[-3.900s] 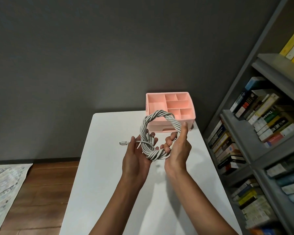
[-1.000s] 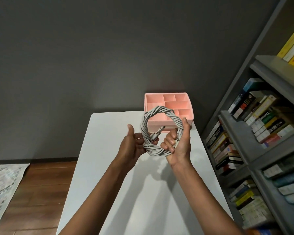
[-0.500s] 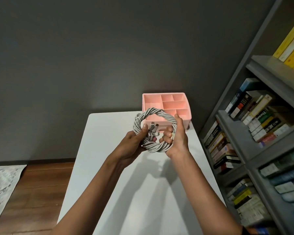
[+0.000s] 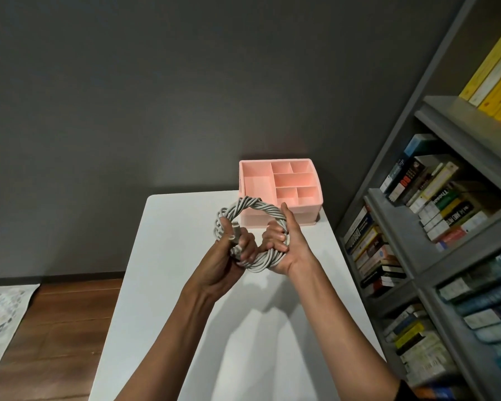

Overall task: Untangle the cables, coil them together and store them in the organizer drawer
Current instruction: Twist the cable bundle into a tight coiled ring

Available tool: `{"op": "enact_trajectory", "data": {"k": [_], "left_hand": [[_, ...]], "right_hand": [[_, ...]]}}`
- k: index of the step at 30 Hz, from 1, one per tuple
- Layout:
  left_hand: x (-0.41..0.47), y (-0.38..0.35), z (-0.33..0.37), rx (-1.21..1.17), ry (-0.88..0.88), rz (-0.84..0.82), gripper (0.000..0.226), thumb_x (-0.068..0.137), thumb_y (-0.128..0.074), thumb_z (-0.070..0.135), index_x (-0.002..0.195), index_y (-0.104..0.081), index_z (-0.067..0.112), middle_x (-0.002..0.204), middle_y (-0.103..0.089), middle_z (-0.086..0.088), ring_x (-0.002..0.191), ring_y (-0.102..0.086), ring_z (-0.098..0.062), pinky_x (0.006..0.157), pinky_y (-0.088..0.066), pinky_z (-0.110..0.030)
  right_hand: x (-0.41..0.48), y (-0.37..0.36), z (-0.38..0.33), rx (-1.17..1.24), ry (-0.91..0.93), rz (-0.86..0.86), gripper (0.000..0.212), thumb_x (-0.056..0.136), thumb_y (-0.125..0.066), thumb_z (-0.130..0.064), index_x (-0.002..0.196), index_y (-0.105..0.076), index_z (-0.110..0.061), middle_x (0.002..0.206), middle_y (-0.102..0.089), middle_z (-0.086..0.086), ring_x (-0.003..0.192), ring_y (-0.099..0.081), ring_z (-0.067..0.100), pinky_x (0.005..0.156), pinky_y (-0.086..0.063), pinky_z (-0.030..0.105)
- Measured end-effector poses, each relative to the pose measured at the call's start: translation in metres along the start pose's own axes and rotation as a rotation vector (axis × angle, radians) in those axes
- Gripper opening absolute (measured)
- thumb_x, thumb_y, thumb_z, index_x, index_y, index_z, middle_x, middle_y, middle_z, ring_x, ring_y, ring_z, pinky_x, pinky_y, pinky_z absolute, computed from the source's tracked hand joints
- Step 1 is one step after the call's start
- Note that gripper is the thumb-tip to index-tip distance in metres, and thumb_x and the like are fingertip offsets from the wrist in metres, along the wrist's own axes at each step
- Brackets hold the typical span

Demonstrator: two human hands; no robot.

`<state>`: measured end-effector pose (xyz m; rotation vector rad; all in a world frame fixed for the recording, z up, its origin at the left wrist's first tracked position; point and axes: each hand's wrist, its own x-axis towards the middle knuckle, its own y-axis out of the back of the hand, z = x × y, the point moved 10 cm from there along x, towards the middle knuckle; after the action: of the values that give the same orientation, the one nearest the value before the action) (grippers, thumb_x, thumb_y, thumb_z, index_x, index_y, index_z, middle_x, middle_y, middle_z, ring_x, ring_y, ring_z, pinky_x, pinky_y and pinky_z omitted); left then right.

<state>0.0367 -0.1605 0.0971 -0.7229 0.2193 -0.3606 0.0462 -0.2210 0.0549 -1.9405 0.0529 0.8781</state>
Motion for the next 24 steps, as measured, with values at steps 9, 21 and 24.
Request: {"op": "enact_trajectory", "data": {"k": [9, 21, 24], "left_hand": [[-0.005, 0.012, -0.009, -0.15, 0.019, 0.135, 0.077, 0.068, -0.032, 0.082, 0.068, -0.059, 0.01, 0.055, -0.049, -0.007, 0.048, -0.046, -0.017, 0.087, -0.04, -0.036], [-0.005, 0.037, -0.007, -0.033, 0.091, 0.316, 0.061, 0.094, -0.035, 0.058, 0.051, -0.041, 0.016, 0.043, -0.037, 0.0, 0.036, -0.034, -0.015, 0.062, -0.04, -0.031], [-0.007, 0.036, -0.006, -0.004, 0.079, 0.314, 0.065, 0.097, -0.033, 0.054, 0.046, -0.043, 0.015, 0.042, -0.032, -0.002, 0.039, -0.032, -0.016, 0.06, -0.04, -0.029]], "right_hand": [[0.009, 0.023, -0.011, -0.108, 0.164, 0.165, 0.059, 0.083, -0.056, -0.063, 0.049, -0.039, -0.018, 0.037, -0.033, -0.005, 0.027, -0.028, 0.006, 0.038, -0.03, 0.013], [-0.03, -0.004, -0.034, -0.455, 0.589, 0.163, 0.055, 0.063, -0.064, -0.066, 0.064, -0.055, -0.011, 0.046, -0.047, 0.004, 0.034, -0.037, 0.014, 0.04, -0.031, 0.021], [-0.032, -0.007, -0.039, -0.495, 0.613, 0.182, 0.04, 0.067, -0.076, -0.046, 0.064, -0.055, -0.012, 0.045, -0.035, 0.001, 0.035, -0.029, 0.012, 0.041, -0.028, 0.022]]}}
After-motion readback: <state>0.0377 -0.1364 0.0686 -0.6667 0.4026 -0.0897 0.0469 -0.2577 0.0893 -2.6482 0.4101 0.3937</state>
